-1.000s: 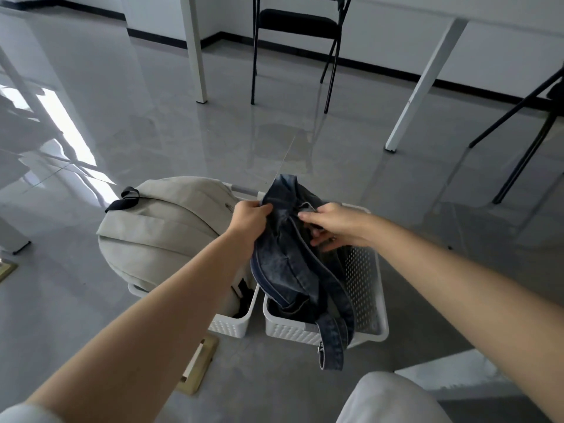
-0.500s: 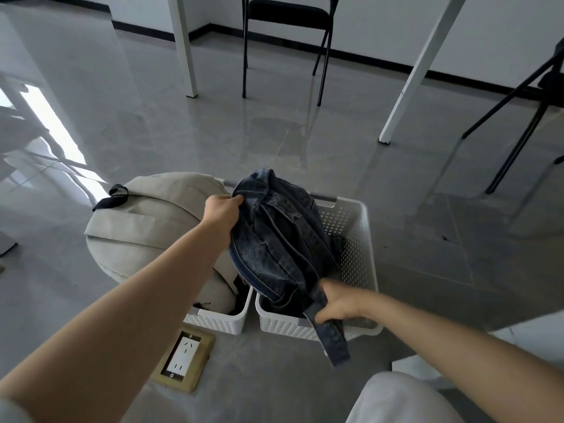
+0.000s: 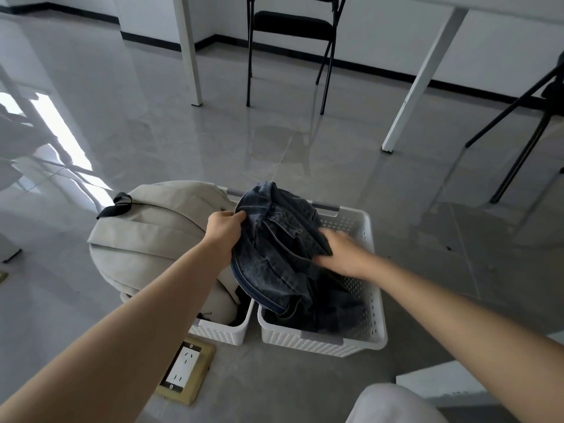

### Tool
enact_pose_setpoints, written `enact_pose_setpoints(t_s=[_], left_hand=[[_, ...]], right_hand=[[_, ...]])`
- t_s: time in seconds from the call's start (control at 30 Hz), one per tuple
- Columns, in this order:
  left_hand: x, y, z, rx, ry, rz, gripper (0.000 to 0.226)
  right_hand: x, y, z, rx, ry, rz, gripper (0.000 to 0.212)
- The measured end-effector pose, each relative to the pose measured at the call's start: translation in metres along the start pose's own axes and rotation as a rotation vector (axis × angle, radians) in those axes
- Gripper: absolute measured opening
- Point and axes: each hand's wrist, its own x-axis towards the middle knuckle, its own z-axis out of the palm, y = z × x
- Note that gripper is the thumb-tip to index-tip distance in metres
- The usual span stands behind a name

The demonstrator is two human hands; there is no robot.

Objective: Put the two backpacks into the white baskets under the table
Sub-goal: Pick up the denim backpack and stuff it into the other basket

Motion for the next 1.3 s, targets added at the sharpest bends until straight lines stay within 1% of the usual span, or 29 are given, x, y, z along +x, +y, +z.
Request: enact_pose_setpoints(t_s=[0.03,0.07,0.1,0.17,0.2,0.23,0.3,0.37,0.43,0.57,0.6,0.63,0.67,0.7,0.73,0.77,0.8,0.87,0.9,0.93,1.0,1.03,1.07,1.13,1.17,1.2,1.23,1.27,1.3], left_hand=[[0.000,0.000,0.001,0.006,0.001,0.019,0.024],[-0.001,0.000,0.003,0.011,0.006,0.044,0.024],[-0.004,0.002,0.005,0.007,0.017,0.062,0.028],[-0.009,0.005,0.008,-0.039,0.041,0.064,0.041],[-0.012,0.006,0.009,-0.059,0.038,0.064,0.045],[-0.015,0.007,0.009,-0.063,0.033,0.077,0.045],[-0.021,0.009,0.009,-0.022,0.014,0.123,0.040],[-0.026,0.011,0.009,0.043,-0.011,0.179,0.033],[-0.035,0.018,0.011,0.126,-0.092,0.226,0.036],[-0.063,0.044,0.041,0.099,-0.389,0.230,0.067],[-0.069,0.052,0.052,0.156,-0.398,0.279,0.071],[-0.073,0.060,0.063,0.264,-0.363,0.363,0.073],[-0.078,0.069,0.072,0.390,-0.289,0.450,0.072],[-0.079,0.076,0.080,0.492,-0.211,0.525,0.064],[-0.080,0.082,0.084,0.547,-0.153,0.574,0.047],[-0.079,0.087,0.086,0.546,-0.129,0.607,0.029],[-0.077,0.089,0.086,0.523,-0.120,0.594,0.025],[-0.068,0.082,0.080,0.506,-0.105,0.522,0.034],[-0.062,0.075,0.077,0.484,-0.106,0.469,0.035],[-0.057,0.065,0.072,0.418,-0.102,0.395,0.034],[-0.050,0.049,0.061,0.201,-0.075,0.226,0.025],[-0.049,0.045,0.056,0.082,-0.062,0.135,0.022],[-0.050,0.046,0.052,-0.015,-0.058,0.059,0.022],[-0.049,0.050,0.046,-0.110,-0.088,-0.011,0.023],[-0.049,0.054,0.044,-0.117,-0.102,-0.020,0.025],[-0.049,0.057,0.043,-0.115,-0.108,-0.020,0.027],[-0.047,0.059,0.041,-0.104,-0.104,-0.009,0.028],[-0.046,0.061,0.040,-0.088,-0.097,0.002,0.026],[-0.045,0.063,0.038,-0.080,-0.089,0.003,0.024]], right_hand=[[0.002,-0.011,-0.006,0.125,0.065,-0.079,0.080],[0.003,-0.025,-0.011,0.181,0.114,-0.152,0.082],[0.003,-0.036,-0.014,0.153,0.136,-0.208,0.084],[0.007,-0.052,-0.015,0.005,0.128,-0.226,0.082],[0.011,-0.055,-0.013,-0.049,0.137,-0.204,0.075],[0.015,-0.056,-0.012,-0.084,0.165,-0.189,0.064],[0.018,-0.058,-0.014,-0.118,0.286,-0.151,0.036],[0.015,-0.062,-0.024,-0.109,0.432,-0.133,0.028],[0.006,-0.067,-0.045,-0.072,0.590,-0.170,0.024],[-0.026,-0.086,-0.101,-0.041,0.856,-0.375,0.022],[-0.034,-0.090,-0.112,-0.063,0.902,-0.441,0.022],[-0.042,-0.091,-0.120,-0.093,0.936,-0.503,0.024],[-0.050,-0.093,-0.127,-0.130,0.964,-0.560,0.025],[-0.057,-0.094,-0.132,-0.170,0.985,-0.607,0.027],[-0.063,-0.094,-0.136,-0.208,0.998,-0.641,0.028],[-0.067,-0.092,-0.142,-0.241,1.010,-0.666,0.029],[-0.068,-0.089,-0.146,-0.275,1.013,-0.685,0.030],[-0.065,-0.080,-0.150,-0.268,0.984,-0.686,0.024],[-0.059,-0.073,-0.148,-0.197,0.948,-0.652,0.018],[-0.054,-0.067,-0.145,-0.095,0.915,-0.600,0.015],[-0.041,-0.057,-0.129,0.093,0.875,-0.458,0.022],[-0.037,-0.053,-0.118,0.138,0.810,-0.371,0.023],[-0.032,-0.049,-0.105,0.139,0.680,-0.280,0.021],[-0.025,-0.043,-0.072,0.149,0.328,-0.165,0.019],[-0.025,-0.042,-0.056,0.235,0.181,-0.147,0.024],[-0.027,-0.043,-0.043,0.358,0.072,-0.146,0.033],[-0.027,-0.045,-0.032,0.457,0.003,-0.148,0.041],[-0.028,-0.047,-0.024,0.503,-0.031,-0.155,0.044],[-0.029,-0.049,-0.019,0.512,-0.057,-0.167,0.040]])
